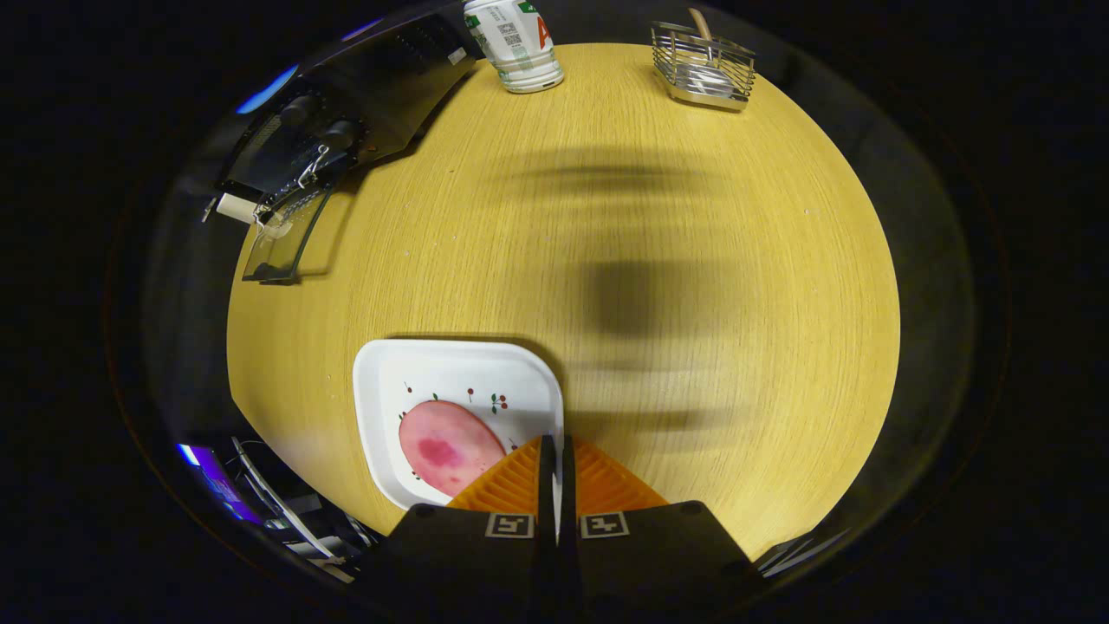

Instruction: Open the toaster oven, put the food inside, and close the toaster oven door.

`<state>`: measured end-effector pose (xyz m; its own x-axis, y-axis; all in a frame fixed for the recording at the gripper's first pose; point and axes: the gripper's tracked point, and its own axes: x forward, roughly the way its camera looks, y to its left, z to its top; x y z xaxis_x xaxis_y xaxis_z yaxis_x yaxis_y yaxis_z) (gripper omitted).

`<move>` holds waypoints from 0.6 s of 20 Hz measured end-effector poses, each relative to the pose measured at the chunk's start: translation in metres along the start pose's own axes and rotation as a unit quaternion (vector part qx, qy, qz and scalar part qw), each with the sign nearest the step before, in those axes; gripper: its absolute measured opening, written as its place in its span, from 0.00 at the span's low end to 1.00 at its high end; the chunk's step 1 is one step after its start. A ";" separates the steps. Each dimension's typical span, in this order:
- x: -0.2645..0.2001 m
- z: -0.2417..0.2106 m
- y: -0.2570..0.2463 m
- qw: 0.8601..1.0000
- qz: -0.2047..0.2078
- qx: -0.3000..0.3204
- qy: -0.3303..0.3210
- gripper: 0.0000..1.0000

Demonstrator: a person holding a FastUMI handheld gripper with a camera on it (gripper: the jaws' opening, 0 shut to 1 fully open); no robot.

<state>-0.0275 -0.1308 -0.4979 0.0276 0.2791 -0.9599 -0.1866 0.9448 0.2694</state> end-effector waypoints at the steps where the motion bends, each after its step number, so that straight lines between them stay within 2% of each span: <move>1: -0.001 -0.002 0.001 1.000 0.011 0.007 0.002 0.05; 4: -0.005 -0.002 0.009 0.998 0.059 0.034 -0.002 0.05; 7: -0.013 0.001 0.024 0.989 0.116 0.091 -0.017 0.05; 12: -0.036 -0.003 0.049 0.974 0.160 0.154 -0.048 0.05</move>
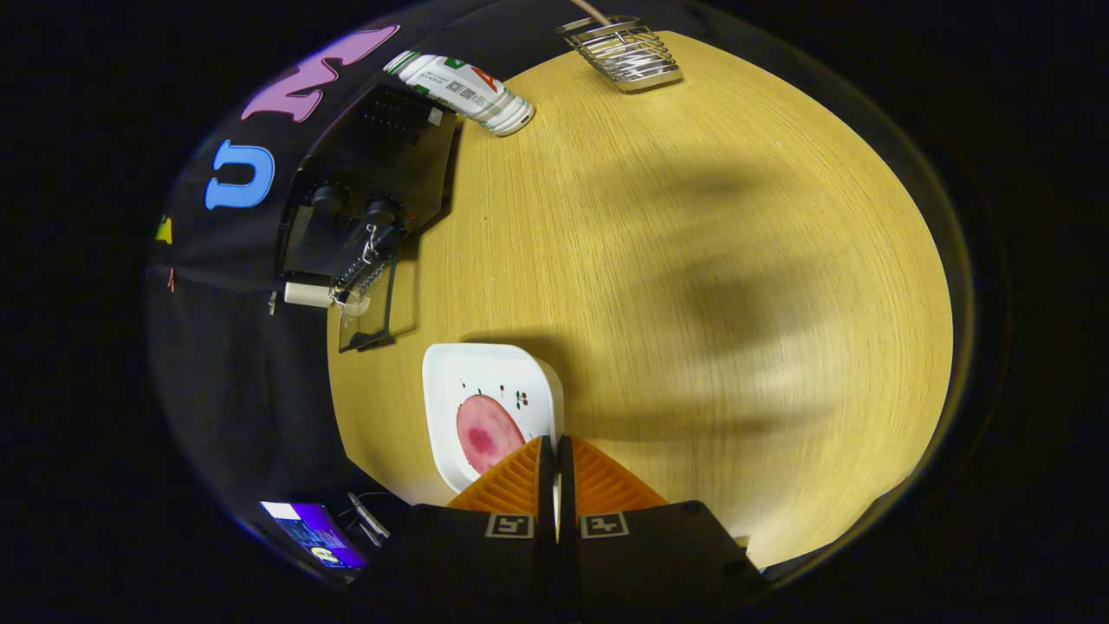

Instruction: Open the toaster oven, put the food inside, and close the toaster oven door.

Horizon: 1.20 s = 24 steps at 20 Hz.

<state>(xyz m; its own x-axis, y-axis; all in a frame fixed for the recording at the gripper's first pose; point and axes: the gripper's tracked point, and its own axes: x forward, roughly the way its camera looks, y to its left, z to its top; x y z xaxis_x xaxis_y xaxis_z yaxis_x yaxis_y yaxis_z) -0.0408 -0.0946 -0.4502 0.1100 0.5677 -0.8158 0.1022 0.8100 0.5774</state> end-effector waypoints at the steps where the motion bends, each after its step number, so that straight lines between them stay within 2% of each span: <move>1: -0.003 -0.003 0.007 1.000 0.005 0.015 -0.009 0.05; 4: -0.011 -0.010 0.032 0.998 0.015 0.051 -0.041 0.05; 7: -0.018 -0.022 0.057 0.996 0.012 0.057 -0.070 0.05; 14: -0.003 -0.039 0.143 0.982 0.047 0.130 -0.130 0.05; 19: 0.026 -0.029 0.202 0.965 0.059 0.192 -0.170 0.05; 24: 0.068 -0.015 0.238 0.939 0.047 0.272 -0.206 0.05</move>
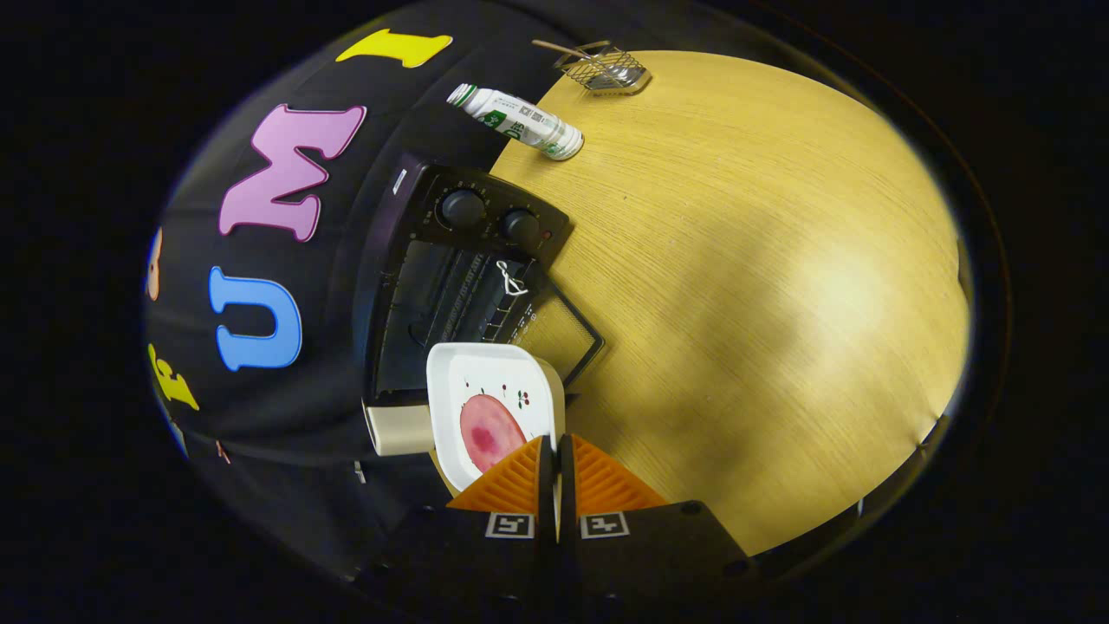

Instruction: Open the toaster oven, put the food inside, and close the toaster oven door.

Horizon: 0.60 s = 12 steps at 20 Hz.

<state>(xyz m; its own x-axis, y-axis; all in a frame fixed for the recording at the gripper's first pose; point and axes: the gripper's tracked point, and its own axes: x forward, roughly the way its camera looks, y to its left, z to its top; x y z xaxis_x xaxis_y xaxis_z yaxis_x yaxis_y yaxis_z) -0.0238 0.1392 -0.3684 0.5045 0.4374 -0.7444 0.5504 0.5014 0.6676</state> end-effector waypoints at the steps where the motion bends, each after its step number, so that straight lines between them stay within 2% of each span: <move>1: 0.010 -0.002 0.005 1.000 -0.003 0.015 -0.010 0.05; 5: 0.047 -0.010 0.015 0.997 -0.029 0.058 -0.046 0.05; 12: 0.098 -0.013 0.057 0.981 -0.028 0.155 -0.111 0.05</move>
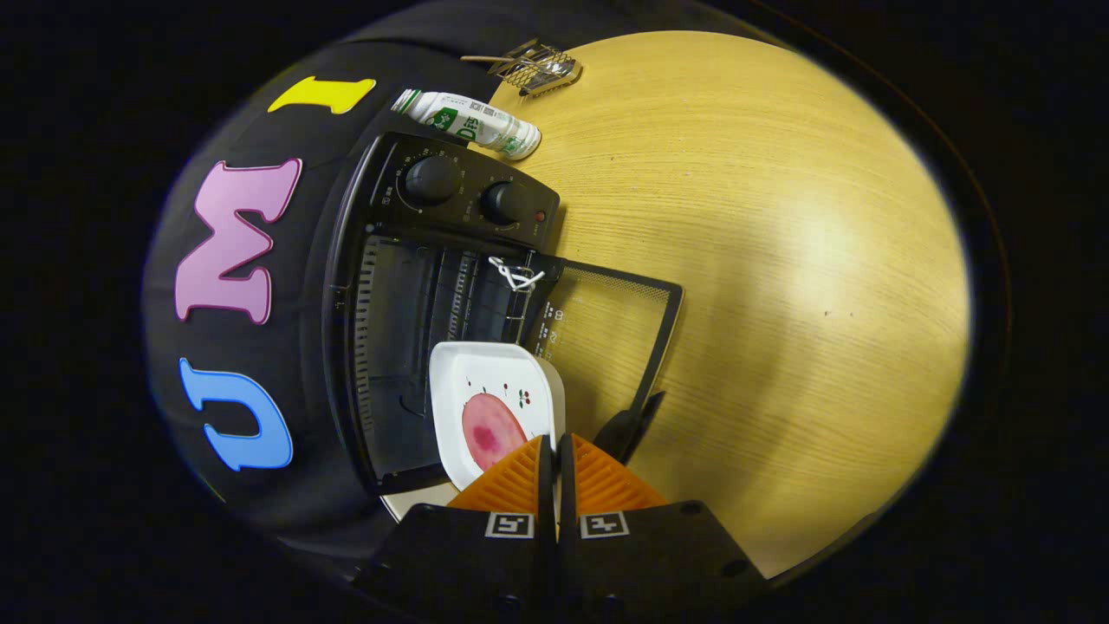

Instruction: Open the toaster oven, put the food inside, and close the toaster oven door.

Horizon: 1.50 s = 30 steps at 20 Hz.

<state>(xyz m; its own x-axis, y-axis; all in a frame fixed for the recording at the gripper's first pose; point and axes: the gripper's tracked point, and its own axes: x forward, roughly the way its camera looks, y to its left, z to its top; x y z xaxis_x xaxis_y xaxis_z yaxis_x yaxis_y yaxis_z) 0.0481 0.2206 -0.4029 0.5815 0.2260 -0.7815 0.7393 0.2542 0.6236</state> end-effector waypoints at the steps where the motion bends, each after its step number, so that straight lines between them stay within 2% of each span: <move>1: 0.007 -0.001 0.007 1.000 0.005 0.017 -0.010 0.05; 5: 0.032 0.006 0.026 0.997 0.011 0.064 -0.052 0.05; 9: 0.059 0.011 0.050 0.991 0.024 0.110 -0.065 0.05; 15: 0.080 0.013 0.072 0.989 0.017 0.119 -0.083 0.05; 19: 0.090 0.017 0.085 0.988 0.045 0.126 -0.074 0.10; 22: 0.077 0.019 0.089 0.989 0.063 0.120 -0.059 0.43; 23: 0.073 0.019 0.090 0.989 0.067 0.116 -0.054 0.50; 24: 0.069 0.019 0.087 0.990 0.067 0.110 -0.049 0.65; 25: 0.062 0.019 0.086 0.991 0.070 0.102 -0.047 0.70; 26: 0.058 0.020 0.081 0.992 0.068 0.092 -0.043 0.80; 28: 0.046 0.017 0.074 0.995 0.070 0.069 -0.030 0.92; 30: 0.034 0.011 0.066 0.996 0.072 0.043 -0.008 0.93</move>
<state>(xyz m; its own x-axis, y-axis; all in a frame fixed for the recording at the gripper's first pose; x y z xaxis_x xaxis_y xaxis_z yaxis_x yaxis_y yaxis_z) 0.1201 0.2349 -0.3887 0.6884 0.2391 -0.6848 0.6739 0.1382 0.7257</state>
